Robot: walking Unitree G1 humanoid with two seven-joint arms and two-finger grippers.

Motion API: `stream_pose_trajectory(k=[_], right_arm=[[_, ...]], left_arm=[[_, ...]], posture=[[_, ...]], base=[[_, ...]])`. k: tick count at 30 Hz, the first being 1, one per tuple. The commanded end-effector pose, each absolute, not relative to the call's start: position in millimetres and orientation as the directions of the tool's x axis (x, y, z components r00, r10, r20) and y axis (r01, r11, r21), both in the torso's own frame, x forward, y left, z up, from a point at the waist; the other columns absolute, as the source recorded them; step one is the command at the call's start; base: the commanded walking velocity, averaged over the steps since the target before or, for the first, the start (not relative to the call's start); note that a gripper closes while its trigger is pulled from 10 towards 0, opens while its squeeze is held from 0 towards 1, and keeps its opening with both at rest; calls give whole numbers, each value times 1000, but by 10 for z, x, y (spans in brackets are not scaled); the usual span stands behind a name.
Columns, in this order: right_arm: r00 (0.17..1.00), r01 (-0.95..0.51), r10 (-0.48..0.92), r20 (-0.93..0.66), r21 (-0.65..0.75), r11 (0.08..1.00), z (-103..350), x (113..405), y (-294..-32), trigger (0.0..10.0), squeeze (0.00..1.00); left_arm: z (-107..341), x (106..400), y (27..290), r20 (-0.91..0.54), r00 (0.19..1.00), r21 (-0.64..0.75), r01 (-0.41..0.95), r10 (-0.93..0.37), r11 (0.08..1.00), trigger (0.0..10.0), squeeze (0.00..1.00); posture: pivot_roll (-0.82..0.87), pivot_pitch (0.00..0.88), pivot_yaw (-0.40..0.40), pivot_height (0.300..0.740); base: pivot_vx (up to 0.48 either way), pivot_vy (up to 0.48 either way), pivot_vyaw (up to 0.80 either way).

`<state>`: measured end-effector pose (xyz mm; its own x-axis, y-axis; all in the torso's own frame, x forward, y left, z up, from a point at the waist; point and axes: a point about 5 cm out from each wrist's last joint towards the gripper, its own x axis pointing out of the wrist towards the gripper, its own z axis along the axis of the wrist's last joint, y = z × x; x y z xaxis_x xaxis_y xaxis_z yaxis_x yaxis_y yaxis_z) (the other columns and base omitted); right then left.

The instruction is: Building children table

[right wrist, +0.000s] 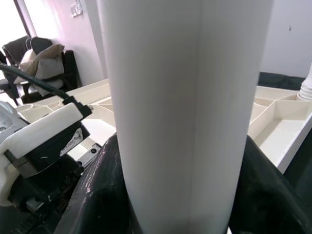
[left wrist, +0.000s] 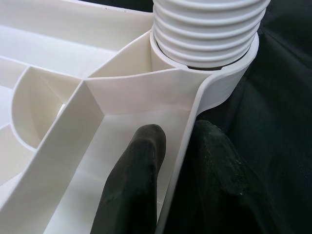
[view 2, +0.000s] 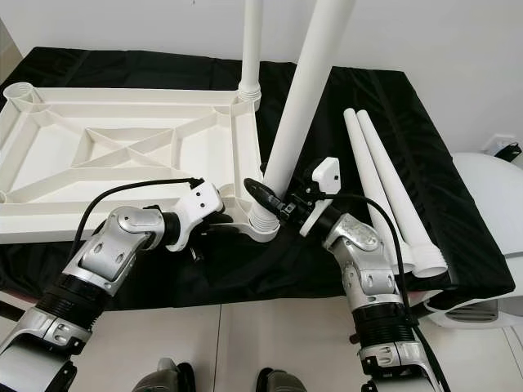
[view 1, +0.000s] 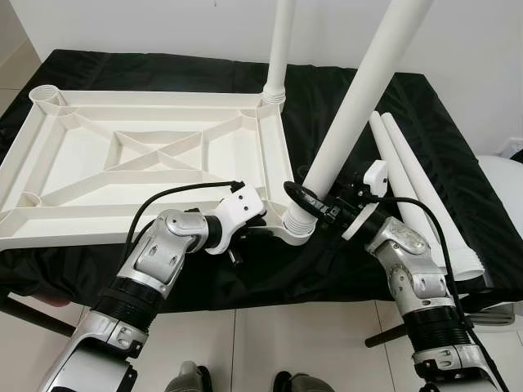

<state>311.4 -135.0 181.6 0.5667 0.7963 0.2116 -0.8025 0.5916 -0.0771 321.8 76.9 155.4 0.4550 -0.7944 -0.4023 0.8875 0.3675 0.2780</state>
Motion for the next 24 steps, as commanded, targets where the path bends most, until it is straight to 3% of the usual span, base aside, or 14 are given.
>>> stream_pose_trajectory(k=[1, 9, 24], right_arm=[[535, -845, 840, 89, 55, 532, 1489, 3047, -1267, 10000, 0], [502, -863, 863, 55, 89, 497, 1476, 3039, -1300, 10000, 0], [473, -881, 880, -39, -28, 472, 1441, 3005, -1354, 10000, 0]], left_arm=[[1564, 3212, 719, -389, 472, 301, 877, -791, 375, 10000, 0], [1567, 3214, 721, -389, 475, 305, 875, -789, 377, 10000, 0], [1578, 3223, 731, -388, 481, 313, 871, -786, 378, 10000, 0]], posture=[[-50, 156, -19, 740], [-48, 160, -17, 740], [-51, 162, -11, 740]], base=[[0, 0, 0], [0, 0, 0], [0, 0, 0]])
